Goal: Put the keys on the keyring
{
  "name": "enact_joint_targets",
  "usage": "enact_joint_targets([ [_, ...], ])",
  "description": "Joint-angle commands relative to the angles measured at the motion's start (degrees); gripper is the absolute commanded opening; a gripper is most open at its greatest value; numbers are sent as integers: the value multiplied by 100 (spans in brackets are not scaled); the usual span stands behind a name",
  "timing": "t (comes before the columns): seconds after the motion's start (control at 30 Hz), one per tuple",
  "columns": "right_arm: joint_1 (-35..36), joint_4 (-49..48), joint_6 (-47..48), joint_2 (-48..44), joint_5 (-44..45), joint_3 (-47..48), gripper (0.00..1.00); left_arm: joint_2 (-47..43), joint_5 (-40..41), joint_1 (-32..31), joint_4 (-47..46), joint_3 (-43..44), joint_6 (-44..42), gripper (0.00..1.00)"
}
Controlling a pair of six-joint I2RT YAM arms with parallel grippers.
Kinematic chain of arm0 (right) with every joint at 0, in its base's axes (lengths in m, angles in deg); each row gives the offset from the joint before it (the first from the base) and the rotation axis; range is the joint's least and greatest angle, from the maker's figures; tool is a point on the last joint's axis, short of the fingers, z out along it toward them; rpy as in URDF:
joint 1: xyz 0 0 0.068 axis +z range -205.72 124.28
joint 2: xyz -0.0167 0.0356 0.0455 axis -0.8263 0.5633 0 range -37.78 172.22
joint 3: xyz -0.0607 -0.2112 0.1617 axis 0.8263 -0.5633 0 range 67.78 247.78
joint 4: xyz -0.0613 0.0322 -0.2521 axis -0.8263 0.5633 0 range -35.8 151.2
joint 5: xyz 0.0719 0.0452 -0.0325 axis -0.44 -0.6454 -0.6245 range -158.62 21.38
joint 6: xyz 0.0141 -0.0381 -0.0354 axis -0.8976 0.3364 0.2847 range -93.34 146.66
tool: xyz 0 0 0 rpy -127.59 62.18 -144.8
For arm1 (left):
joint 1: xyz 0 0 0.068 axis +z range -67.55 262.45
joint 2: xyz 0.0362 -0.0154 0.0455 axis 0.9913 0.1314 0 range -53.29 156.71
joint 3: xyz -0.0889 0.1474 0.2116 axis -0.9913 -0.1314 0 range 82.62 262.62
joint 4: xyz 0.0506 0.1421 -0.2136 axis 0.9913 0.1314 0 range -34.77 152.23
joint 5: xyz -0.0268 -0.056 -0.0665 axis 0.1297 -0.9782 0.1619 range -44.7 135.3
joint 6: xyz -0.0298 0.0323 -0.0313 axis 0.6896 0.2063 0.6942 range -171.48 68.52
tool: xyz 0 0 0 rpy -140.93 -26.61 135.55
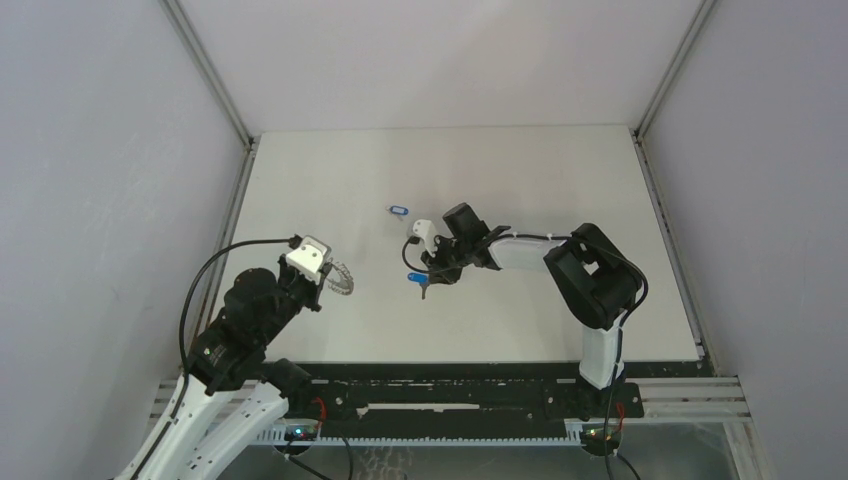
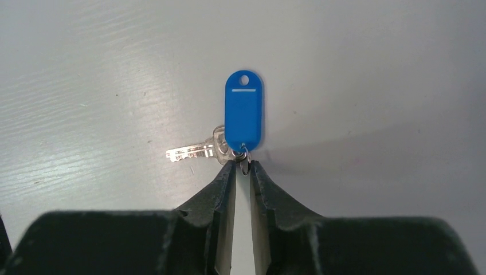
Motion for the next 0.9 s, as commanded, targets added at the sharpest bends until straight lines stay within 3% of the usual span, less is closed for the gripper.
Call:
enact_joint_targets([
  [0.0,-16,238,155,55,-150,164,12,12,-116,57,-342,-29,92,0],
  [0.27,8,185,190,55,-138,164,2,11,-121,60,-341,-42,81,0],
  [0.47,20,190,246,85,-92,205,12,19,-159,62,-343,-32,81,0],
  [0.87,31,437,408,276,-166,463,9,55,-191,70,-338,-33,74,0],
])
